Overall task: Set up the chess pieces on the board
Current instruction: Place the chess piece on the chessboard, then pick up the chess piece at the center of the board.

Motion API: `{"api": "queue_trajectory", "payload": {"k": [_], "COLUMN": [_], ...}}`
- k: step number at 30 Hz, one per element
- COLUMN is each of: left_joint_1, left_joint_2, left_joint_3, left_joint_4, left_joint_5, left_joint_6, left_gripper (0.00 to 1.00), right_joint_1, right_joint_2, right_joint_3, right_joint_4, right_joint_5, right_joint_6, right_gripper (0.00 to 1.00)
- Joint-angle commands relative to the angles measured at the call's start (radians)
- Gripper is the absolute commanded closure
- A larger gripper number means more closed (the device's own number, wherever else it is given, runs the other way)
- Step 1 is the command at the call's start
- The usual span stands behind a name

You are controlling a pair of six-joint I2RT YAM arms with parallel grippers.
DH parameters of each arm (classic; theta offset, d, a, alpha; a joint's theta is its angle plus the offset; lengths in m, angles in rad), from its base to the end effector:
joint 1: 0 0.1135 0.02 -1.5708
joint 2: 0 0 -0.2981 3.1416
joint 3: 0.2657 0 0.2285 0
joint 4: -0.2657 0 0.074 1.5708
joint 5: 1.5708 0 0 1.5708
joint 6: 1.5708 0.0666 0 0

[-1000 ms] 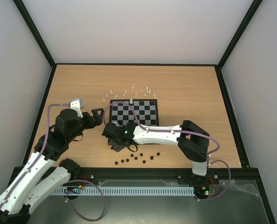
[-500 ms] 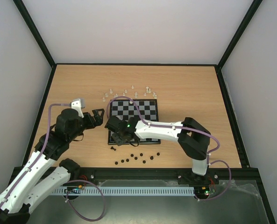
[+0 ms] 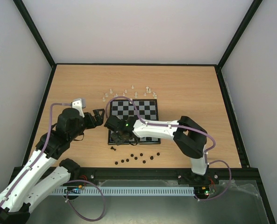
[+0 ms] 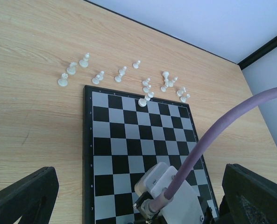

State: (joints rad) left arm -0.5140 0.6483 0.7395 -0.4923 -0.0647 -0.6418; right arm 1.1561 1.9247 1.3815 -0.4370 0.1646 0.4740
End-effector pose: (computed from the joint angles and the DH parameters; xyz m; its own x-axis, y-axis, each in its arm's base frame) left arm 0.1117 -0.0581 0.3185 -0.5350 -0.3839 -0.7526 0.1480 0.8344 -0.5309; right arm 0.1796 0.3808 0.2145 -0.6931 -0.4568 -0.5576 -0.6178 0.7750 0.1331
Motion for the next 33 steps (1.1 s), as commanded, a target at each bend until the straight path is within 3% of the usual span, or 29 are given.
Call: {"api": "queue_trajectory", "payload": {"k": [1,15,22,33], "left_joint_1": [0.003,0.006,0.008,0.012], "left_joint_2": [0.004,0.002,0.004,0.034], "left_joint_3": [0.004,0.007,0.008,-0.011], "left_joint_4": [0.009,0.005,0.008,0.053], "left_joint_5": [-0.004,-0.005,-0.001,0.040], "left_joint_6": [0.012,0.015,0.018,0.020], "left_gripper": [0.01,0.01,0.01,0.01], "right_joint_1": [-0.011,-0.015,0.005,0.027], "right_joint_2": [0.027,0.012,-0.165,-0.494], "right_joint_3": [0.022,0.023,-0.036,-0.408], "right_joint_4": [-0.012,-0.010,-0.043,-0.156], "right_joint_5": [-0.006,-0.017,0.000,0.067], "right_joint_6": [-0.014,-0.007,0.014,0.223], "right_gripper": [0.91,0.78,0.72,0.64]}}
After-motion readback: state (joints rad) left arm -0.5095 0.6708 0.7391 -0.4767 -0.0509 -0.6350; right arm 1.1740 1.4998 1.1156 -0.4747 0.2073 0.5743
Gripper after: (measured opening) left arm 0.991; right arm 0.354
